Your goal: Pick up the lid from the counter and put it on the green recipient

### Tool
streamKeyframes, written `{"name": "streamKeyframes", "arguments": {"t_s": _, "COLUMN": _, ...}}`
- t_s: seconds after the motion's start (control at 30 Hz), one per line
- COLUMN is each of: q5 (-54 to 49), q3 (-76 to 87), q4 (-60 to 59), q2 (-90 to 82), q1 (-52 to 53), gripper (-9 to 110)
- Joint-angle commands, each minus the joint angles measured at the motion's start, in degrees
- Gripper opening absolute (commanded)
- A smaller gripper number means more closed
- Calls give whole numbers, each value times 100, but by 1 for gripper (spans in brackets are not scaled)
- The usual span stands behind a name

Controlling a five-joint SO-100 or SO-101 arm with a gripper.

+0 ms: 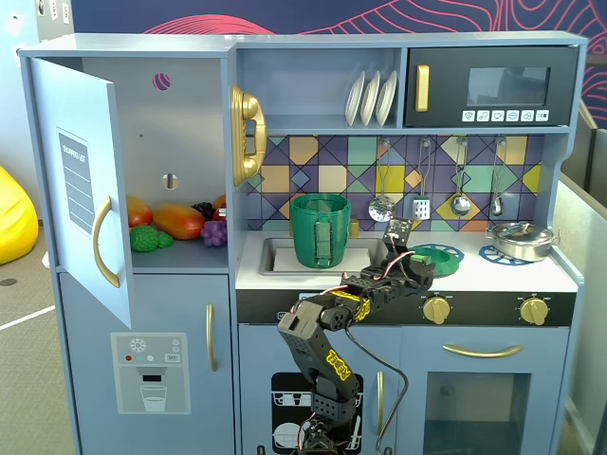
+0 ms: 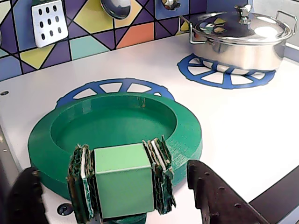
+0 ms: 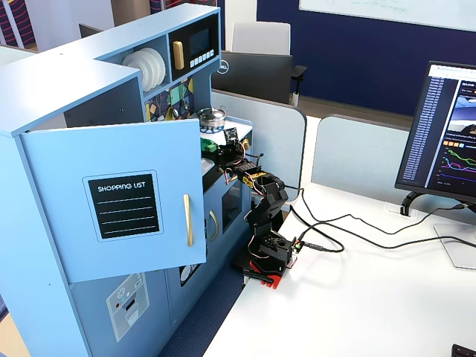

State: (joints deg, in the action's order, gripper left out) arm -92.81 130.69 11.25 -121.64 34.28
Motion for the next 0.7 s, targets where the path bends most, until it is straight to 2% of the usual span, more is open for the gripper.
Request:
{"name": "streamKeyframes", "arguments": {"t_s": 0.0, "q5": -88, "q3": -466, "q4": 255, "q2": 18, "q1": -229, "gripper": 4}}
{"name": "streamKeyframes", "arguments": {"t_s": 0.03, "q5": -105, "q3": -448, "q4": 308, "q2": 18, "q1": -246, "gripper": 0}}
{"name": "streamKeyframes", "arguments": {"t_s": 0.37, "q5": -211, "q3": -633, "q4": 272, "q2": -62, "q1": -237, "gripper": 0}}
{"name": "streamKeyframes", "arguments": {"t_s": 0.67, "q5": -105, "q3": -2276, "q4": -659, "q2": -158, "q1": -404, "gripper": 0}}
